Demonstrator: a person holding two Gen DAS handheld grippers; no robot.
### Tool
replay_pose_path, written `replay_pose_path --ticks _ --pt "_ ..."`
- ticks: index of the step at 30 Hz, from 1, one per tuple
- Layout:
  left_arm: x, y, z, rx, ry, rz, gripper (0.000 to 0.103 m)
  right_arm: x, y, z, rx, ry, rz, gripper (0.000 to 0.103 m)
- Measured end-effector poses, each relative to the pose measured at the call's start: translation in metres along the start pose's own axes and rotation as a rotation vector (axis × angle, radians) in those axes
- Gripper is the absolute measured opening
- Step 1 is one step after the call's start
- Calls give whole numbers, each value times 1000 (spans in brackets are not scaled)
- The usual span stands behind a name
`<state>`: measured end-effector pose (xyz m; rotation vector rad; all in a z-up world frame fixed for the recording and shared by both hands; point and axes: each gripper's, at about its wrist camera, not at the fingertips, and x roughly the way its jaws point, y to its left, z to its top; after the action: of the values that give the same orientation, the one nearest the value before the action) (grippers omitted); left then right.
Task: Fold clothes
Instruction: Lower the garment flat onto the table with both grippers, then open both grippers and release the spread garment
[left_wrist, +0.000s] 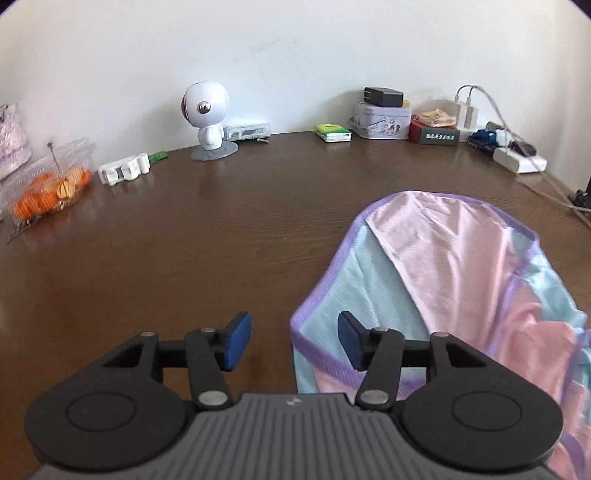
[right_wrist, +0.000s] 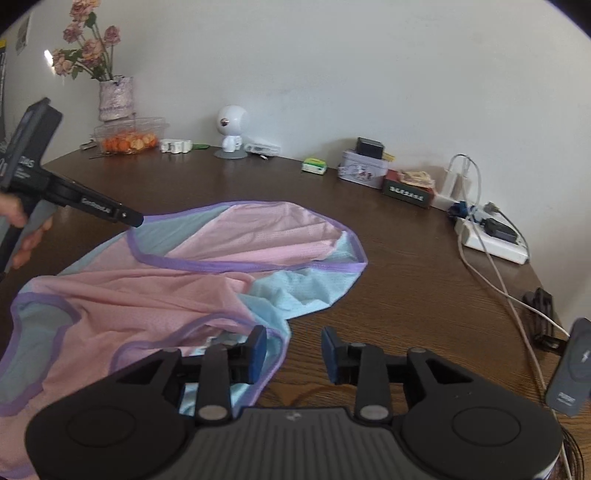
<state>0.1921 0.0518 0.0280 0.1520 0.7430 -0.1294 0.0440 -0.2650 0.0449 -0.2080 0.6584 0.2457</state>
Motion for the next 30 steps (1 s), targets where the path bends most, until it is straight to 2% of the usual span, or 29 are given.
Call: replay_pose_path --ticks 2,4,5,6,8,10,13,14,15,16,17,22,25,27,28,29,30 --pt "17 -4 5 1 2 -22 51 1 -15 4 27 13 -27 34" --pt "21 -4 7 15 3 -67 31 11 -28 14 42 25 -35 35" --pt "20 -6 7 30 -4 -82 16 22 -36 22 58 42 -39 35" --pt "19 -9 4 45 -17 -84 9 34 -42 30 75 62 -40 35" --pt "16 -19 -4 105 -55 -38 3 65 -50 46 114 106 -14 35" --pt "13 -22 -10 141 -69 42 2 97 -52 62 152 141 8 35" --pt "3 6 -19 64 -49 110 1 136 -34 84 117 185 42 33" --pt "-3 17 -24 36 -39 138 1 147 -23 91 81 194 57 28" --pt "-11 30 -31 8 -28 176 1 158 -10 98 41 201 73 21" --pt "-20 41 -40 -16 -20 219 1 169 4 106 0 206 92 10" --pt "-31 51 -51 -40 -13 257 1 179 18 114 -41 210 114 8" --pt "-96 84 -115 -193 21 394 1 226 116 162 -264 143 210 8" --pt "-128 87 -144 -223 52 486 1 234 167 183 -379 129 224 8" --pt "-147 89 -157 -253 59 517 5 209 178 190 -400 85 275 10" --pt "-156 89 -161 -274 51 521 7 193 179 190 -404 60 312 19" --pt "-166 88 -163 -288 22 511 9 176 176 188 -403 47 350 36" --pt "-176 85 -162 -292 -18 496 13 161 171 184 -398 46 380 40"
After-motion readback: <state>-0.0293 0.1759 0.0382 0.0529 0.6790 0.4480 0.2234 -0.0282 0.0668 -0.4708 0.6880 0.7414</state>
